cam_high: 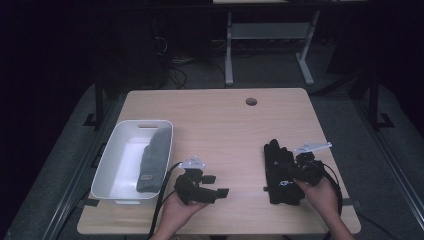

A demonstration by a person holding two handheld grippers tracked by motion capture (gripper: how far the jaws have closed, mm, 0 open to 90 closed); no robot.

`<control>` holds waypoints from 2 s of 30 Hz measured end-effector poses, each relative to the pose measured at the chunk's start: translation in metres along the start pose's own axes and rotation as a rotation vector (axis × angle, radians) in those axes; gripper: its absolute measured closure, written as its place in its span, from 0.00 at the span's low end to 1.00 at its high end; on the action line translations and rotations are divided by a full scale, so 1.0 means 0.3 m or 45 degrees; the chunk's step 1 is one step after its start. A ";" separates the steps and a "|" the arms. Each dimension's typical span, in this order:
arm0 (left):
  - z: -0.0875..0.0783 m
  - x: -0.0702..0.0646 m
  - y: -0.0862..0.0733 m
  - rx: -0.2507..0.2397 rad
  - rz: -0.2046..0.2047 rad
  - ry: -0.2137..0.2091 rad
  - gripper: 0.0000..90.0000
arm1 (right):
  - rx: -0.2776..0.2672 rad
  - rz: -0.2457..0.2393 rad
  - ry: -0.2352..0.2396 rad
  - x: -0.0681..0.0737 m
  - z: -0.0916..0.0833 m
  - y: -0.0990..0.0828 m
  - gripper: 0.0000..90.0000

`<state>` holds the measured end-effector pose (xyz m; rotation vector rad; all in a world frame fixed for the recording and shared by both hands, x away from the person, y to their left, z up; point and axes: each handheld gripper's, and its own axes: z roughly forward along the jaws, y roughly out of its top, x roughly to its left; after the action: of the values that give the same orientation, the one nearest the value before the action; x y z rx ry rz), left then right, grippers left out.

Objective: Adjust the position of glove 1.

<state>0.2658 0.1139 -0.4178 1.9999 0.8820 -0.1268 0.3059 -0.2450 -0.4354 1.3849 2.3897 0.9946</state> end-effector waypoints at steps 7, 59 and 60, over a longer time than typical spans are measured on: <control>0.011 -0.002 -0.003 0.016 0.006 -0.005 0.30 | 0.028 0.015 0.034 0.000 0.013 -0.013 0.85; 0.143 -0.050 -0.030 0.173 0.028 -0.054 0.30 | 0.058 -0.089 0.228 0.154 0.059 -0.011 0.84; 0.143 -0.050 -0.030 0.176 0.023 -0.054 0.30 | 0.062 -0.091 0.232 0.160 0.063 -0.008 0.84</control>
<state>0.2598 0.0752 -0.4426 2.1250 0.8480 -0.2246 0.2875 -0.1974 -0.4440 1.2639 2.5905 1.0939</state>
